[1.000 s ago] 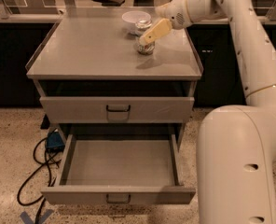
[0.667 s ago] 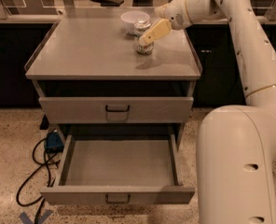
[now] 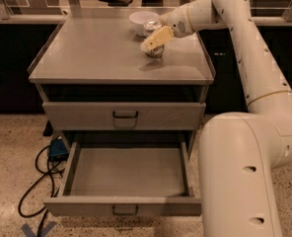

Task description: Place 7up can into middle drawer

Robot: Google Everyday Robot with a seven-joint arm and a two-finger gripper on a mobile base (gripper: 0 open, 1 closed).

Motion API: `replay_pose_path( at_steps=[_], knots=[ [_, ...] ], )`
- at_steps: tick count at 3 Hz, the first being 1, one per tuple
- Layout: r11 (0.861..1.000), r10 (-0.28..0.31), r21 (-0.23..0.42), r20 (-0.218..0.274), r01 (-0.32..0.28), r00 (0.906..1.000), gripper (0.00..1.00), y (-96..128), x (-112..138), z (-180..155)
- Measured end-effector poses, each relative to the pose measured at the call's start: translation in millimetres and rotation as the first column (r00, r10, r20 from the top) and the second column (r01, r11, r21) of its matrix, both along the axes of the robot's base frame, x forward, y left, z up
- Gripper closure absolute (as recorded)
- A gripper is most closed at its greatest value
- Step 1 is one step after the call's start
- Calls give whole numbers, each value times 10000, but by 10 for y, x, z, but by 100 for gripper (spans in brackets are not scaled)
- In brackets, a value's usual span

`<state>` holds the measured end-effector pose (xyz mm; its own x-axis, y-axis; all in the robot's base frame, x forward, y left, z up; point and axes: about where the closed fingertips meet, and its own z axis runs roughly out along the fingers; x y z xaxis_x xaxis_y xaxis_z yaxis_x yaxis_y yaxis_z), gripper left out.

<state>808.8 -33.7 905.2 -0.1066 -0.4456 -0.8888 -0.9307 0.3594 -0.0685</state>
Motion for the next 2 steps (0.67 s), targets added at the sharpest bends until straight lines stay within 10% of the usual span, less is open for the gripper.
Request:
replay_pose_path(
  at_steps=[2],
  knots=[
    [9946, -923, 461, -221, 933, 9955, 0, 270, 384, -277]
  ],
)
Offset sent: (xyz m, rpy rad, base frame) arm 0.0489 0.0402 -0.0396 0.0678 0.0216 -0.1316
